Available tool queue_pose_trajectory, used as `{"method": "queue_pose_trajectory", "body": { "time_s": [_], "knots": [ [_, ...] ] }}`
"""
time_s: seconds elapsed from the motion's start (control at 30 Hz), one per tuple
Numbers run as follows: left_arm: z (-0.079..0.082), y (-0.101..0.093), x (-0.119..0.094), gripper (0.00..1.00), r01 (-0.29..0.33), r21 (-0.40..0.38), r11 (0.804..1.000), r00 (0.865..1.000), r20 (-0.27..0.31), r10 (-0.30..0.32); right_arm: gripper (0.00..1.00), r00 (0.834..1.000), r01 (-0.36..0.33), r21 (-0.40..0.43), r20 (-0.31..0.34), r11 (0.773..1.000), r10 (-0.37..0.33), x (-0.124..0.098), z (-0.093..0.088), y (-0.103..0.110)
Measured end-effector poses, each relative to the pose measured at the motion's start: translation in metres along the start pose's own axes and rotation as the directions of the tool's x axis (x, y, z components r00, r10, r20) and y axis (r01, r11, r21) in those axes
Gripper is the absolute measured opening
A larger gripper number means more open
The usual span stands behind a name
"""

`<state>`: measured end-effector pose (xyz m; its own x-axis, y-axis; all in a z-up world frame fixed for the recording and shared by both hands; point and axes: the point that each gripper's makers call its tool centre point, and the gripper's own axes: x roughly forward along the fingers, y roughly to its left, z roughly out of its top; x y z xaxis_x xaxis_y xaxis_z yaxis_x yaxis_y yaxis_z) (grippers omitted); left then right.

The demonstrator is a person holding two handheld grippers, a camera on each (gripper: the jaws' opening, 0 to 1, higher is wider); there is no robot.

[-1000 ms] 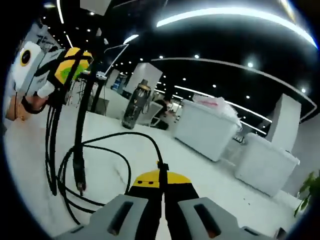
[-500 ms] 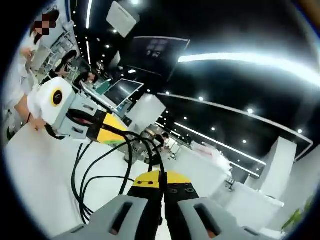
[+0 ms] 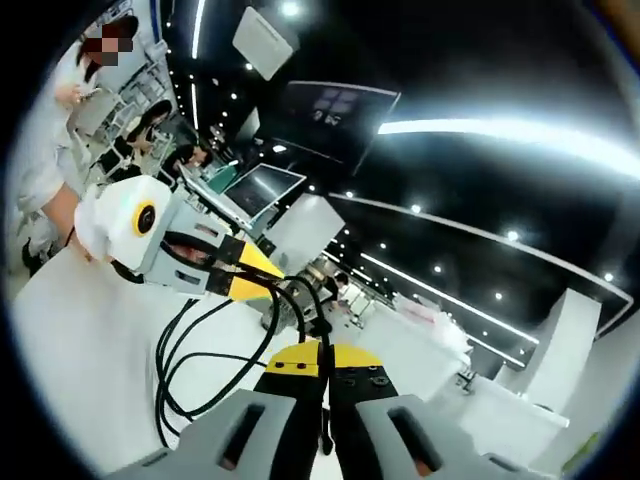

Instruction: Coil the Type-C to USB data cable on the desktop and secure it with Velcro straps.

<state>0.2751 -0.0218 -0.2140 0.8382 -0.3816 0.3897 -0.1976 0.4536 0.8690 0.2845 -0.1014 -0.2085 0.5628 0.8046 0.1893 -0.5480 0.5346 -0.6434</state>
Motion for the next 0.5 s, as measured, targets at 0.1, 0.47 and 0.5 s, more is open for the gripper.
{"method": "queue_pose_trajectory", "body": {
  "time_s": [0.1, 0.47, 0.5],
  "knots": [
    [-0.002, 0.002, 0.0, 0.08, -0.012, -0.02, 1.0, 1.0, -0.003, 0.011, 0.0, 1.0, -0.02, 0.032, 0.012, 0.999, 0.02, -0.002, 0.001, 0.002],
    [-0.013, 0.009, 0.001, 0.12, -0.026, -0.082, 0.996, 0.999, -0.034, 0.024, 0.0, 0.994, -0.097, 0.016, 0.051, 0.995, 0.096, -0.002, 0.014, 0.027],
    [-0.013, 0.009, 0.001, 0.11, -0.024, -0.076, 0.997, 0.999, -0.035, 0.021, 0.0, 0.994, -0.1, 0.014, 0.052, 0.995, 0.1, -0.002, 0.014, 0.028]
  ]
}}
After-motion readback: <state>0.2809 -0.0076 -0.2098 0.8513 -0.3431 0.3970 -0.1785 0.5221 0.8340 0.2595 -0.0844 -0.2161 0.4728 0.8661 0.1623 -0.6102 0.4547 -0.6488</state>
